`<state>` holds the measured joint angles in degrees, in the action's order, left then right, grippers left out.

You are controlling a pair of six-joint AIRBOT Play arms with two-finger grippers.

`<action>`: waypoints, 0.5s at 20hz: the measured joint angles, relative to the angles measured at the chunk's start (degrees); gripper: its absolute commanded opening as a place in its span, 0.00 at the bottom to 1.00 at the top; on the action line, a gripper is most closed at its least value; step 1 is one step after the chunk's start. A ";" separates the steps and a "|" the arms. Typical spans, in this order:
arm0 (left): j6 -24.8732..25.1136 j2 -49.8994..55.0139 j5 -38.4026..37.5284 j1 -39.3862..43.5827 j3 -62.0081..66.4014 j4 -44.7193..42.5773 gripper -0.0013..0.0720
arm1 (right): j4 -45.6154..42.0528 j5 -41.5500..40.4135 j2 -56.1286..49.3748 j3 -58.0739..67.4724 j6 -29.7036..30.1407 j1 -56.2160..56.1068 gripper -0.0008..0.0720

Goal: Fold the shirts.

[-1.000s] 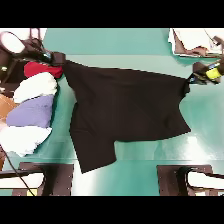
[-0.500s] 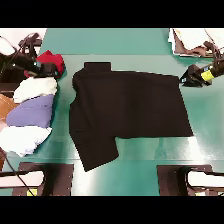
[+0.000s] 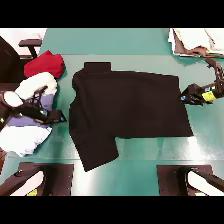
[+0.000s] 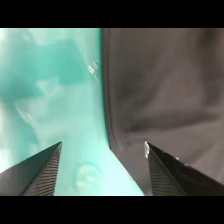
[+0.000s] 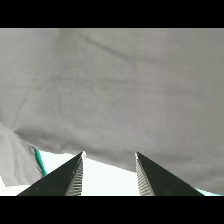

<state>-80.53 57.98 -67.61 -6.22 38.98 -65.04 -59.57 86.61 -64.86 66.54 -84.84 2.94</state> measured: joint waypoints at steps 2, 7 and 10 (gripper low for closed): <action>0.70 -1.36 1.38 1.01 -4.61 3.06 0.86 | 0.02 -0.42 0.94 -1.05 0.04 0.00 0.53; -1.01 -2.60 6.29 7.54 -10.49 6.78 0.67 | 0.02 -0.92 1.77 -1.95 0.11 0.00 0.53; -2.62 -2.56 8.55 10.10 -11.06 6.51 0.05 | -0.17 -0.96 1.90 -2.14 0.57 0.00 0.53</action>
<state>-83.15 55.42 -59.07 3.88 27.92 -58.52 -59.75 85.65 -62.96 64.40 -84.27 2.94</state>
